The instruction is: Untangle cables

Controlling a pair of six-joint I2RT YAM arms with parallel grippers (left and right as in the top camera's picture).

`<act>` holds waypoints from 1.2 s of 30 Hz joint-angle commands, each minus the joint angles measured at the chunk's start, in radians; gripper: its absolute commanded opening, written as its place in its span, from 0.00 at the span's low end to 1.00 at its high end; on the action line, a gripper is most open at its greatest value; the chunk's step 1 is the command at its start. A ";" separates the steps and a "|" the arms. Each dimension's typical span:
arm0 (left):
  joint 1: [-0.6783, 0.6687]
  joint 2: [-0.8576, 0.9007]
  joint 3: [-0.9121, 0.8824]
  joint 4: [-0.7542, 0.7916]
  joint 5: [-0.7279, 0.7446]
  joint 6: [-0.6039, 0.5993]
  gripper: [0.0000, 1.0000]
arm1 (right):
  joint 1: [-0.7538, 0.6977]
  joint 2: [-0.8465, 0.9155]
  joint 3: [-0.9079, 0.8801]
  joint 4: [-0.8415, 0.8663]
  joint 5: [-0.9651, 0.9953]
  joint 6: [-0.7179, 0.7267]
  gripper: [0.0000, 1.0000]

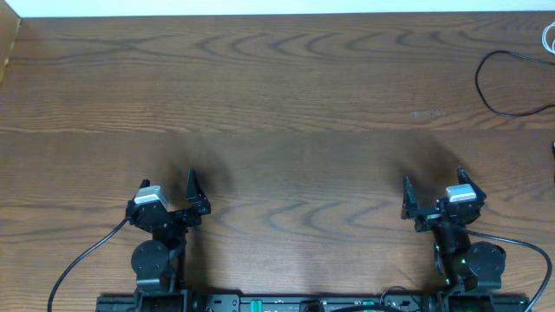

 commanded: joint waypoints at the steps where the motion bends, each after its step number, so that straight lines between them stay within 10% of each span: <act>1: 0.004 0.008 -0.015 -0.045 -0.027 0.013 0.98 | 0.015 -0.004 -0.001 -0.004 -0.002 0.012 0.99; 36: 0.004 0.032 -0.015 -0.045 -0.027 0.013 0.98 | 0.015 -0.004 -0.001 -0.004 -0.002 0.012 0.99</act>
